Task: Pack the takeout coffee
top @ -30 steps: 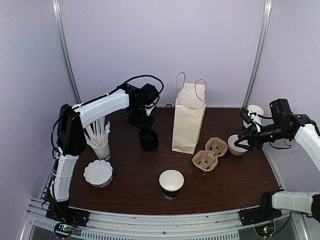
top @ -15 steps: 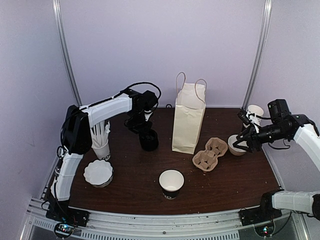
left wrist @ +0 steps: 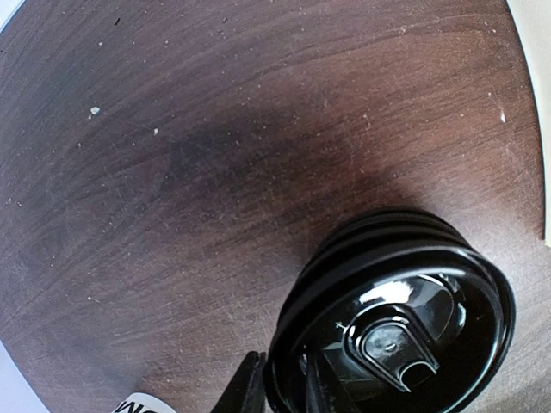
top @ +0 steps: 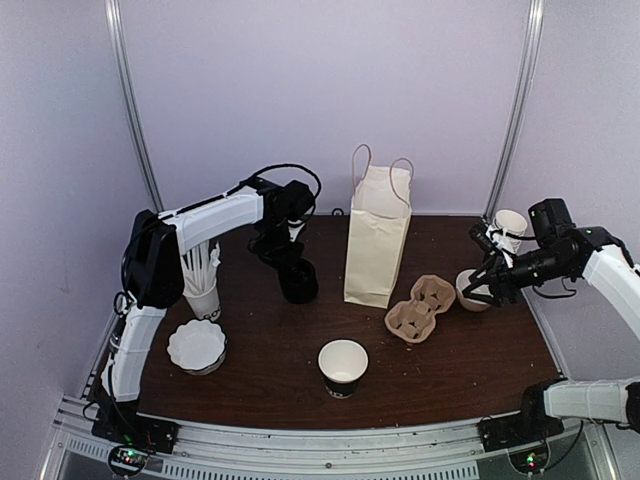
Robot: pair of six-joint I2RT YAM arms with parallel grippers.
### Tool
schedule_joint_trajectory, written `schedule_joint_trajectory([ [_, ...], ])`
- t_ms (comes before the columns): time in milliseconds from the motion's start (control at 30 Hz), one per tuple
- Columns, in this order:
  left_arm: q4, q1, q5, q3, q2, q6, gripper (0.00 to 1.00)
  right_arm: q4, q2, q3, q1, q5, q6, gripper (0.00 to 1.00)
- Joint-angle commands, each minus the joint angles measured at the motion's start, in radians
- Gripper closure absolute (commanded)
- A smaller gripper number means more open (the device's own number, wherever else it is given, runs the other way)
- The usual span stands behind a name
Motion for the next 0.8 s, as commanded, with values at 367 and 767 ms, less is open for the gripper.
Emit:
schedule_joint_trajectory([
  [367,0.002,0.008,-0.006,0.009,-0.175,0.015,0.85,0.036,0.013,-0.015,0.029,0.067,-0.003,0.44],
  [767,0.162,-0.002,0.149,-0.206,-0.479,0.033,0.88,0.091,0.013,0.084,0.031,0.119,0.116,0.46],
])
